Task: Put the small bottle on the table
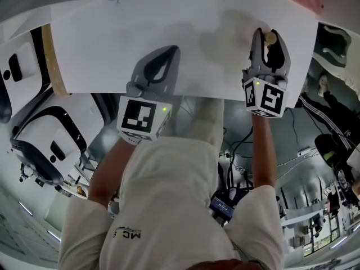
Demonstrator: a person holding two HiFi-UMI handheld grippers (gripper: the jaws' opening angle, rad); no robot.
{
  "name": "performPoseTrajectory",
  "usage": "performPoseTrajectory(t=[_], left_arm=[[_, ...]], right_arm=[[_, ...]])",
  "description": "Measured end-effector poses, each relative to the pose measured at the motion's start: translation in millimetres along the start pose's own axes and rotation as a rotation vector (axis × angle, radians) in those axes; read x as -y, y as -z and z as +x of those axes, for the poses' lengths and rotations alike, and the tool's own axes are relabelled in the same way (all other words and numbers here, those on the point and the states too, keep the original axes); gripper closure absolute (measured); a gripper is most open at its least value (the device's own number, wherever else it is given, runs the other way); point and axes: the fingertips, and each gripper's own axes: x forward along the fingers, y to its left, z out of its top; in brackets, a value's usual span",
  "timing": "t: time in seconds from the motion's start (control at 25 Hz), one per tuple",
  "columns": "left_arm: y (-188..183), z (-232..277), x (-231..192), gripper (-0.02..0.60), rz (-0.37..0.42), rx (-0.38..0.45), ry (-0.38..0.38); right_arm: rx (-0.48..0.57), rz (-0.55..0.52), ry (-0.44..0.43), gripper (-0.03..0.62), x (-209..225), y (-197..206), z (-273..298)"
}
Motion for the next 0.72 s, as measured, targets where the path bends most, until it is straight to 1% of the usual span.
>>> performPoseTrajectory(t=[0.24,0.32,0.4,0.52,0.56,0.6,0.64,0.72], left_arm=[[2.9,7.4,5.6,0.580,0.001,-0.011,-0.002],[1.9,8.4,6.9,0.580,-0.011,-0.006,0.002],[0.6,9.0,8.3,0.580,-0.026,-0.003,0.007],[-2.2,9.4,9.8,0.580,-0.019,0.003,0.002],[-3.6,9.1,10.7,0.580,-0.016,0.005,0.000],[-5.0,8.4,11.9,0.580,-0.016,0.006,-0.002],[-6.2,7.5,13.1,0.580,-0.017,0.007,-0.002],[-8.4,5.7,15.7,0.580,-0.016,0.007,0.000]], right_arm=[[-0.014,-0.013,0.016,0.454,6.3,11.0,7.5],[-0.021,-0.020,0.016,0.453,6.0,15.7,7.2],[-0.018,-0.039,0.013,0.453,5.7,16.7,6.1],[-0.010,-0.067,0.008,0.450,5.8,15.5,6.8],[-0.014,-0.071,0.003,0.436,5.4,16.0,6.9],[-0.022,-0.071,-0.003,0.401,4.6,17.4,6.2],[-0.031,-0.070,-0.007,0.381,3.9,19.0,4.7],[-0.045,-0.068,-0.010,0.379,3.3,20.2,0.0]])
